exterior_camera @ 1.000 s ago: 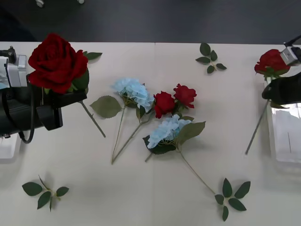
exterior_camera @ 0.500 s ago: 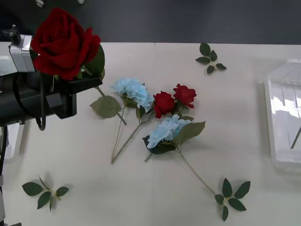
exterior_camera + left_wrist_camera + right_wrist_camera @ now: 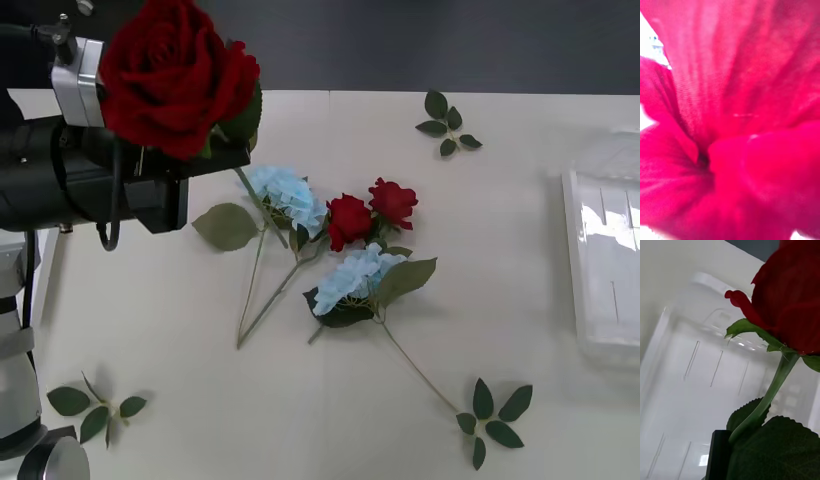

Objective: Put the red flowers into the right box and the blue flowers into the left box

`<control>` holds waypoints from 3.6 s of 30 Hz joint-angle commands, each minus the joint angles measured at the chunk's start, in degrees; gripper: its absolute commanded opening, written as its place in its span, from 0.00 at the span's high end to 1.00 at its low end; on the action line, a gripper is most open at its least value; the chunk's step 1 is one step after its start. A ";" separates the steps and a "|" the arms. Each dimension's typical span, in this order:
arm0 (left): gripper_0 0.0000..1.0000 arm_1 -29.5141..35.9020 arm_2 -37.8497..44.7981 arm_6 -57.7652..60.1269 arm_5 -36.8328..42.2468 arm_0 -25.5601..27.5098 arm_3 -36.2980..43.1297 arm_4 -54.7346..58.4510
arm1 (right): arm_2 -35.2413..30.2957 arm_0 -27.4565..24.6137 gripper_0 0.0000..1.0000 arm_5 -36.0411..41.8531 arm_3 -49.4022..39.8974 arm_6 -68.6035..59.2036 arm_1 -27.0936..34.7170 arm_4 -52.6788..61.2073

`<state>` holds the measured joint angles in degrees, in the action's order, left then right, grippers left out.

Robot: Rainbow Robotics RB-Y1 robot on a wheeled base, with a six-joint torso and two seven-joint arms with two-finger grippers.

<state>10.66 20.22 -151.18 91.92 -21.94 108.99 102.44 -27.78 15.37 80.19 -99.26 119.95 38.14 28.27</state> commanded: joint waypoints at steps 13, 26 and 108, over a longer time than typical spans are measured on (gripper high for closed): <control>1.00 -7.49 -0.80 3.52 4.49 -3.73 1.58 -6.12 | 1.50 -2.80 1.00 -4.60 3.11 14.17 1.41 -7.44; 1.00 -7.49 -0.80 3.52 4.49 -3.73 1.58 -6.12 | 1.68 -3.42 0.79 -4.60 3.02 13.47 1.41 -9.20; 1.00 -7.49 -0.80 3.52 4.49 -3.73 1.58 -6.12 | 44.13 -4.30 0.25 -32.55 -21.24 16.90 -5.44 58.21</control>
<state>3.04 20.18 -151.12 96.36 -24.45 108.99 96.17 15.54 10.30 48.26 -118.93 134.41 33.54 86.29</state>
